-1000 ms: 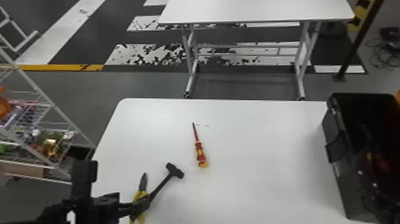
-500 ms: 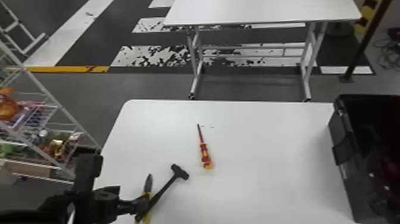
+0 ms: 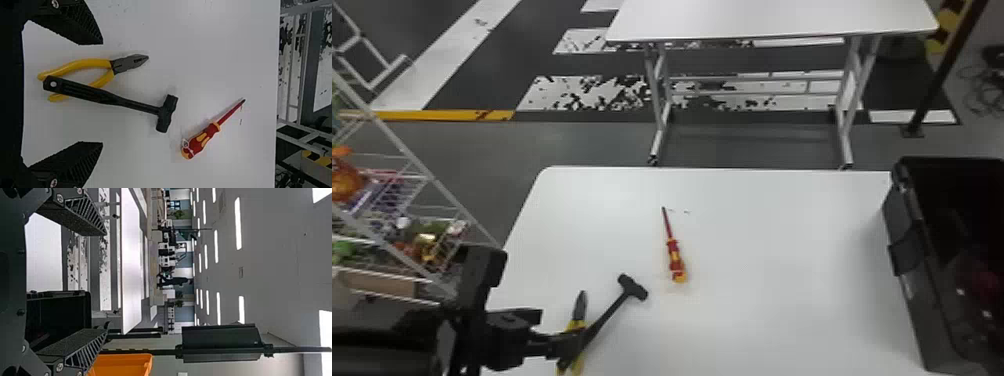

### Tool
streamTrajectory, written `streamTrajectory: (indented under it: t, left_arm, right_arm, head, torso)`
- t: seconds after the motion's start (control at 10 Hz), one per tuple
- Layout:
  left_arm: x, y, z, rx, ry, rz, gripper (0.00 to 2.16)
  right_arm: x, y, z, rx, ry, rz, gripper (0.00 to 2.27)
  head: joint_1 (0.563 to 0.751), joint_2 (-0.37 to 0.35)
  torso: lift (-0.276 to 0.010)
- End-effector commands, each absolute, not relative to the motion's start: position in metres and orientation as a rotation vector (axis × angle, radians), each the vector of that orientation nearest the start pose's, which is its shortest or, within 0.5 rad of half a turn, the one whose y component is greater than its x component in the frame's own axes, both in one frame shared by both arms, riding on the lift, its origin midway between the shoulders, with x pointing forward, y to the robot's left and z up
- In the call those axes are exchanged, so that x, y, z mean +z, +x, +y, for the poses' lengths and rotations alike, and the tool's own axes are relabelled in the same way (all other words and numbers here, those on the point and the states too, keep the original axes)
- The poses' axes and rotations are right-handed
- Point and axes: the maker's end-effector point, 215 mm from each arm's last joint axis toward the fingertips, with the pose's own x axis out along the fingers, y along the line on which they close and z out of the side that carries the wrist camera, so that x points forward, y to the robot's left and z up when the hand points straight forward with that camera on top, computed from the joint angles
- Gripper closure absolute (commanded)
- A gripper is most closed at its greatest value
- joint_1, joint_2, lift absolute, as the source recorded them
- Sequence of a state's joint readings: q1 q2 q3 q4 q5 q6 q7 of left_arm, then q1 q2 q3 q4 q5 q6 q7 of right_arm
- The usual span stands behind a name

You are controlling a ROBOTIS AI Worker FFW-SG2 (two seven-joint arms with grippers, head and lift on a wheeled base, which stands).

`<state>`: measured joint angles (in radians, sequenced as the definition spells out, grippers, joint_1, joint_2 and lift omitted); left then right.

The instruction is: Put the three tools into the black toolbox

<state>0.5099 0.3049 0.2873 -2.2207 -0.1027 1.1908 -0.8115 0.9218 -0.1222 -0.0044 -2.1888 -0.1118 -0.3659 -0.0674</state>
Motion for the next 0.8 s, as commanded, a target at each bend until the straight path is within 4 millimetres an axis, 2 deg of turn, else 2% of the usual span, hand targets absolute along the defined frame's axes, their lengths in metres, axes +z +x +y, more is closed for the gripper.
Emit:
streamTrajectory:
  t: [0.0, 0.4, 0.7]
  left_arm:
    - [-0.503, 0.292, 0.325, -0.397, -0.046, 1.07, 0.08]
    - [-0.501, 0.294, 0.327, -0.399, -0.018, 1.137, 0.08]
    - [-0.5, 0.307, 0.327, -0.431, -0.001, 1.158, 0.09]
  right_arm:
    - [-0.31, 0.319, -0.247, -0.006, 0.035, -0.057, 0.13]
    - [-0.308, 0.319, -0.243, -0.003, 0.044, -0.061, 0.13]
    - [-0.308, 0.32, -0.238, -0.002, 0.06, -0.064, 0.13]
  head:
    - [0.695, 0.162]
    - [0.695, 0.151]
    - [0.695, 0.158]
  torso:
    - [-0.051]
    - [-0.051]
    - [-0.051]
